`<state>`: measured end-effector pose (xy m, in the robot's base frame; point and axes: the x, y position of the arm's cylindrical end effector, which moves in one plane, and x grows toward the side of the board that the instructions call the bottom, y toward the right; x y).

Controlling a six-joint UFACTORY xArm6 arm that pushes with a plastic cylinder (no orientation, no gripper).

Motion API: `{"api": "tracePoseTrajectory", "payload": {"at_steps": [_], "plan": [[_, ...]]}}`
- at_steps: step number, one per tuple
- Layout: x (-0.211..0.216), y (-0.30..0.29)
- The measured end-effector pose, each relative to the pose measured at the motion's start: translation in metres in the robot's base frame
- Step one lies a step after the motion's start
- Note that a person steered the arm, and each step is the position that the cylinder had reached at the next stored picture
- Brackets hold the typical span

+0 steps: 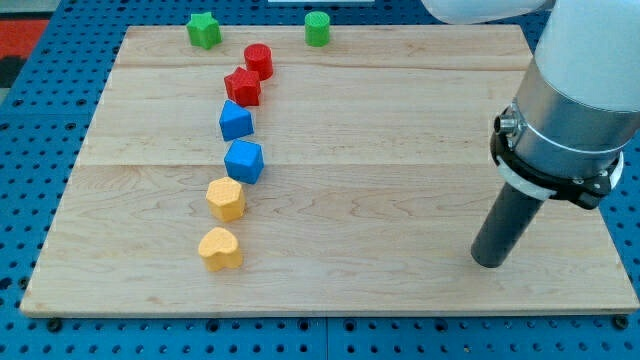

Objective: Move your arm to the right of the red circle

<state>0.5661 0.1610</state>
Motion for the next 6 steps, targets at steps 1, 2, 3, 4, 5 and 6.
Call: {"api": "tracePoseTrajectory", "payload": {"at_steps": [1,2,3,4,5,6], "plan": [[0.000,0.004],[0.003,0.010],[-0.024,0.010],[-0.058,-0.014],[-0.095,-0.041],[-0.128,-0.042]]}}
